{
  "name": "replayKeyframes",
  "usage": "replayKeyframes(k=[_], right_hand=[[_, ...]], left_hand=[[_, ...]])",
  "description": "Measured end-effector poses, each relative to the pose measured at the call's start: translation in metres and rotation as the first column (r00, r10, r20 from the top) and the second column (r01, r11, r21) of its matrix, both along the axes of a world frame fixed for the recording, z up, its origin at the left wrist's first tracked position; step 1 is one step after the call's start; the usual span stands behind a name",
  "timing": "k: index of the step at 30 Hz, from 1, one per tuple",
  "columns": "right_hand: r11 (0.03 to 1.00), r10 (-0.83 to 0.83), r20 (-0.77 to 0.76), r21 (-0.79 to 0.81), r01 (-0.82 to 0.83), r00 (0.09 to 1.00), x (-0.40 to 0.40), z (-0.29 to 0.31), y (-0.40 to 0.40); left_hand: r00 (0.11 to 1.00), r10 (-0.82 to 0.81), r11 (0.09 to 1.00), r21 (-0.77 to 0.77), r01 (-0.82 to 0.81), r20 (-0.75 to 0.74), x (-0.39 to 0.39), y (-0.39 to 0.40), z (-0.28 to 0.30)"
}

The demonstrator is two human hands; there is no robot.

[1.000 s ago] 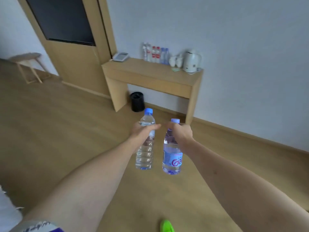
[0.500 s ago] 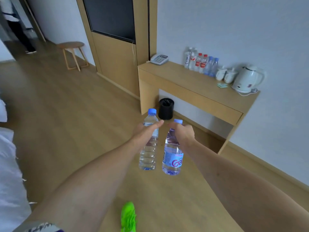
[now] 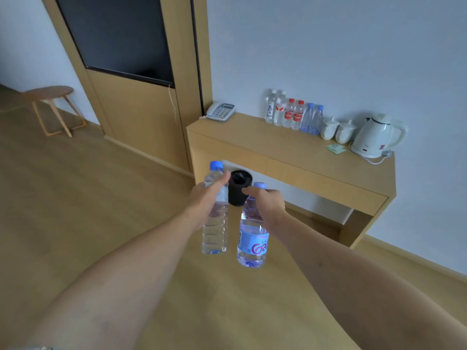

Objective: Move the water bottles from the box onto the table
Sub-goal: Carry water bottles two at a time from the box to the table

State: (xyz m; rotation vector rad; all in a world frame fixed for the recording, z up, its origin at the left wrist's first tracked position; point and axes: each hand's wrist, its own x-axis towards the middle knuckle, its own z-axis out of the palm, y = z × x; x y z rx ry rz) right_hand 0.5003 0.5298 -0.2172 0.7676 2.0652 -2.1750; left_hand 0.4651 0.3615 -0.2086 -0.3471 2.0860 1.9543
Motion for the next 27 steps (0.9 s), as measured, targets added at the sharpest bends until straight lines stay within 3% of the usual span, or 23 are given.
replayKeyframes(k=[3, 14, 18, 27], right_hand=[[1.0, 0.006, 0.016, 0.014, -0.006, 1.0, -0.042, -0.005, -0.012], [0.999, 0.037, -0.002, -0.023, -0.037, 0.999, -0.267, -0.035, -0.006], [0.997, 0.052, 0.014, -0.049, -0.051, 0.999, -0.363, -0.027, 0.012], [0.998, 0.043, -0.023, -0.047, -0.044, 0.999, -0.529, -0.005, 0.038]], left_hand=[[0.999, 0.015, 0.997, 0.071, -0.018, 0.044, -0.043, -0.015, -0.004], [0.999, -0.04, 0.997, -0.061, 0.04, -0.006, -0.258, -0.012, -0.035], [0.992, -0.127, 0.985, -0.113, 0.127, 0.011, -0.352, -0.001, -0.032], [0.968, -0.252, 0.966, -0.061, 0.252, 0.014, -0.514, 0.021, -0.023]])
